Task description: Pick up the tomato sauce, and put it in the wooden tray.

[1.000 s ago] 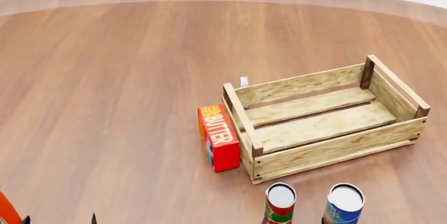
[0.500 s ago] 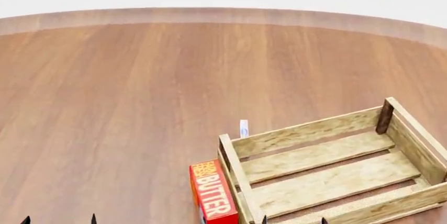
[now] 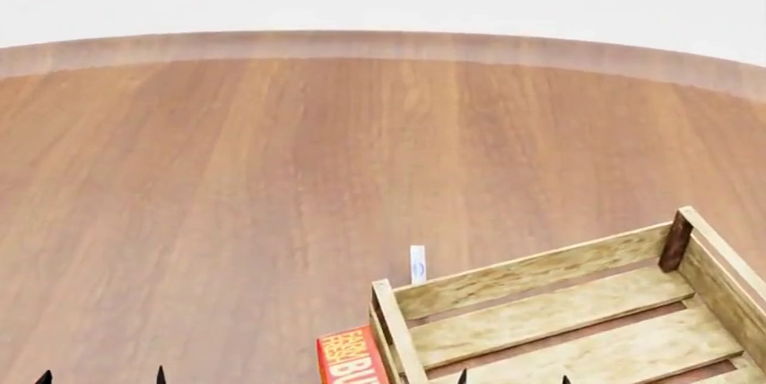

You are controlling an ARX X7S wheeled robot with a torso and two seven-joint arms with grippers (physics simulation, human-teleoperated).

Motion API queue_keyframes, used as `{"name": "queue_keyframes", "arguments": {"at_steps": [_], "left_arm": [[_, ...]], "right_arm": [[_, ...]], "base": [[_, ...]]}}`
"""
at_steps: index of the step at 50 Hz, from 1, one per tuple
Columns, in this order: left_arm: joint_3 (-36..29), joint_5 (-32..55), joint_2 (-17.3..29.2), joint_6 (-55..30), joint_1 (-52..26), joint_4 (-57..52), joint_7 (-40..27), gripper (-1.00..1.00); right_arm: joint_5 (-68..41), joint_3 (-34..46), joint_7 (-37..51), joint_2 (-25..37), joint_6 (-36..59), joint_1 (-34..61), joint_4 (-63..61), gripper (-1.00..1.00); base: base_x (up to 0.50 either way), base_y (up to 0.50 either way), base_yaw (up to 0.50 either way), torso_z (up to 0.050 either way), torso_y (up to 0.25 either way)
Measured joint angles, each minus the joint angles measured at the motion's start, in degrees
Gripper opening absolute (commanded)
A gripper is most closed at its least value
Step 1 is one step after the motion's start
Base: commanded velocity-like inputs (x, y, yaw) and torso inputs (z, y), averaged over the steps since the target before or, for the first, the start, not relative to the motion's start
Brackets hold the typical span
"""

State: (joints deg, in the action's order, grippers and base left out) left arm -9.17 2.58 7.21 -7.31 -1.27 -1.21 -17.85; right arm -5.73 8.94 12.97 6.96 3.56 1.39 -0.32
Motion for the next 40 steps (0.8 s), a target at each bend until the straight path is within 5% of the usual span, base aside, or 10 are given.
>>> {"name": "queue_keyframes", "arguments": {"at_steps": [13,40], "left_arm": [[-0.61,0.61,0.57,-0.13,0.0,-0.19,-0.78,1.0],[-1.62,1.71,1.54,-0.24,-0.31,-0.18,-2.22,1.0]], "right_arm": [[0.52,-0.04,4.59,-0.04,3.92,-2.91,-6.14,1.0],[7.13,4.6,10.25,5.47,1.07,-25.53,-26.11,1.0]], "base": [[0.0,0.0,0.0,0.0,0.0],[0.0,0.0,0.0,0.0,0.0]]}}
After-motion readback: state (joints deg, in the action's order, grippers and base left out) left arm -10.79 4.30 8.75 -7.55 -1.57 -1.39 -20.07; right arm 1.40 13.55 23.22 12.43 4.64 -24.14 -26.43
